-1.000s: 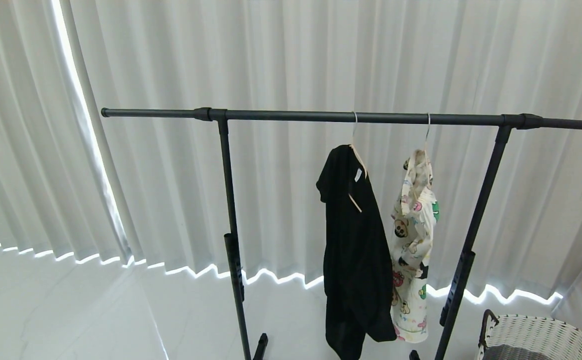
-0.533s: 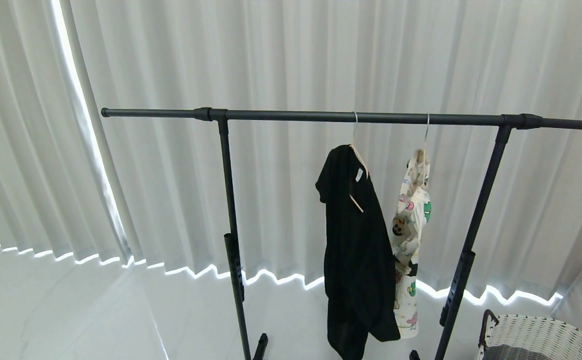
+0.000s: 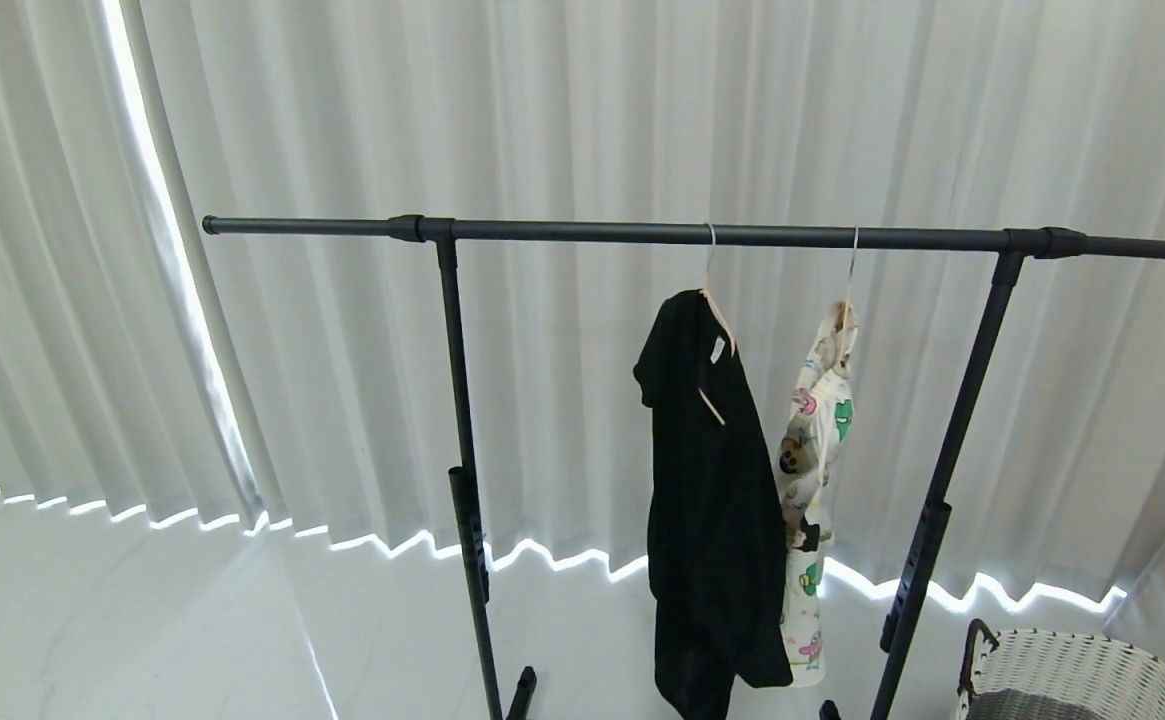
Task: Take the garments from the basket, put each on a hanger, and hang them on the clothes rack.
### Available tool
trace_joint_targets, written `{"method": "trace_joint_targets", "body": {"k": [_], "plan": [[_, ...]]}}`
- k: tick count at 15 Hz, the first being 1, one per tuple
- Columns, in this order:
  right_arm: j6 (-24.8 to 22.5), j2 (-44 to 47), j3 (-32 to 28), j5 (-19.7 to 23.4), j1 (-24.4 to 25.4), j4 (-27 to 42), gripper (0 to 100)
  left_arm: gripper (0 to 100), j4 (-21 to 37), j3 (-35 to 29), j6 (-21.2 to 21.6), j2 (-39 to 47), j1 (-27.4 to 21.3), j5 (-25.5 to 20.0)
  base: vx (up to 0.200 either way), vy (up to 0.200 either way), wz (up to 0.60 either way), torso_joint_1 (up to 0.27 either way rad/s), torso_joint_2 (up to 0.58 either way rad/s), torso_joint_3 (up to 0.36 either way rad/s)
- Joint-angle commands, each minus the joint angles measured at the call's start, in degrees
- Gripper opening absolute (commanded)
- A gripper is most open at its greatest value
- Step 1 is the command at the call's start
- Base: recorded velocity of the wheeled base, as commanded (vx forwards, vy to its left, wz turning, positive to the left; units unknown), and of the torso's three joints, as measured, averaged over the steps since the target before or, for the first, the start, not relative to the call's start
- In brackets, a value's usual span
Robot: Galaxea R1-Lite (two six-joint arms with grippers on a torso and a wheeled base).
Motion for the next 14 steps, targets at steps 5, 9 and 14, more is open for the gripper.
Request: {"method": "trace_joint_targets", "body": {"k": [5,9,14], "plan": [[2.7,-3.1,0.0,5.6,-7.9,0.1,100,100,-0.3,1.1,-3.9,-1.2,0.4,0.9,0.0,0.0,0.0,0.0,0.0,0.0],[4.6,-5.5,-0.1,12.7,-7.8,3.2,100,100,-0.2,1.1,-4.3,-1.2,0.4,0.9,0.0,0.0,0.0,0.0,0.0,0.0],[5.8,-5.5,-0.1,12.6,-7.8,3.3,100,100,-0.3,1.1,-4.3,-1.2,0.4,0.9,0.0,0.0,0.0,0.0,0.0,0.0]]}}
